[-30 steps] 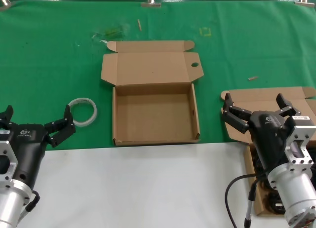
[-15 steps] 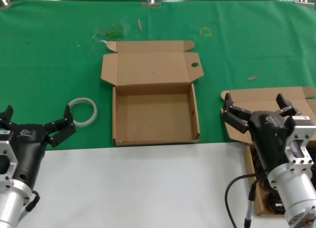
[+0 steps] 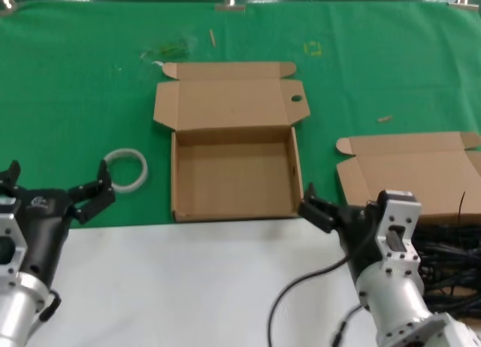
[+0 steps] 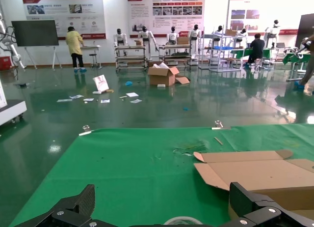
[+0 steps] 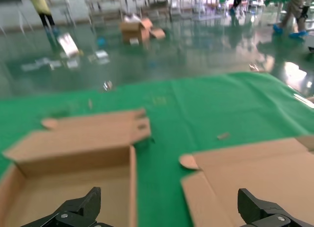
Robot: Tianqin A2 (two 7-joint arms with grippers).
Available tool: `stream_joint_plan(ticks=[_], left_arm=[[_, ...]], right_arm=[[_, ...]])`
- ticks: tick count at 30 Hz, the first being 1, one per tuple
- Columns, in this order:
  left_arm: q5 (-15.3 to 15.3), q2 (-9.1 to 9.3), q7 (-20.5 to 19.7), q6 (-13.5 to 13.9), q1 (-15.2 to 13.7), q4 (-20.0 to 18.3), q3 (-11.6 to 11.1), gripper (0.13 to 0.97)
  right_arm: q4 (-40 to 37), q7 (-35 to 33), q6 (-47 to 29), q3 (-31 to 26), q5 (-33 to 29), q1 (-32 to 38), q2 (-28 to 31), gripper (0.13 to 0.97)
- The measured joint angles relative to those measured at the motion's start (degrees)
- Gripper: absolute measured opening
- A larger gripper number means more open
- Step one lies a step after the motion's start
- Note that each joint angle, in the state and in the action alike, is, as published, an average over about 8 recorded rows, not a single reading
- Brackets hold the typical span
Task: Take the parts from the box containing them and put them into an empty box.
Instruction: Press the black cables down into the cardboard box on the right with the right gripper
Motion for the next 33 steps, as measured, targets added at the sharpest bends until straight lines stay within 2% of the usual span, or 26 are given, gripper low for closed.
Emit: stream_joint_plan(ticks=[7, 13, 19, 26, 33], left_arm=[[0.0, 0.0, 0.0, 0.0, 0.0, 0.0, 0.0, 0.965], [0.0, 0.0, 0.0, 0.0, 0.0, 0.0, 0.0, 0.965], [0.0, 0.0, 0.0, 0.0, 0.0, 0.0, 0.0, 0.965], [0.0, 0.0, 0.0, 0.0, 0.0, 0.0, 0.0, 0.965], [0.0, 0.0, 0.0, 0.0, 0.0, 0.0, 0.0, 0.965]], right_arm=[[5.8, -18.0, 12.9, 1.4, 10.2, -0.7, 0.0, 0.966], [11.0, -33.1, 26.1, 3.5, 14.9, -0.6, 0.0, 0.966], [14.3, -48.2, 38.9, 5.6, 16.6, 0.5, 0.0, 0.966], [13.7, -66.7, 52.1, 6.6, 17.0, 4.6, 0.0, 0.966], [11.2, -82.7, 56.9, 8.6, 17.0, 9.5, 0.0, 0.966]])
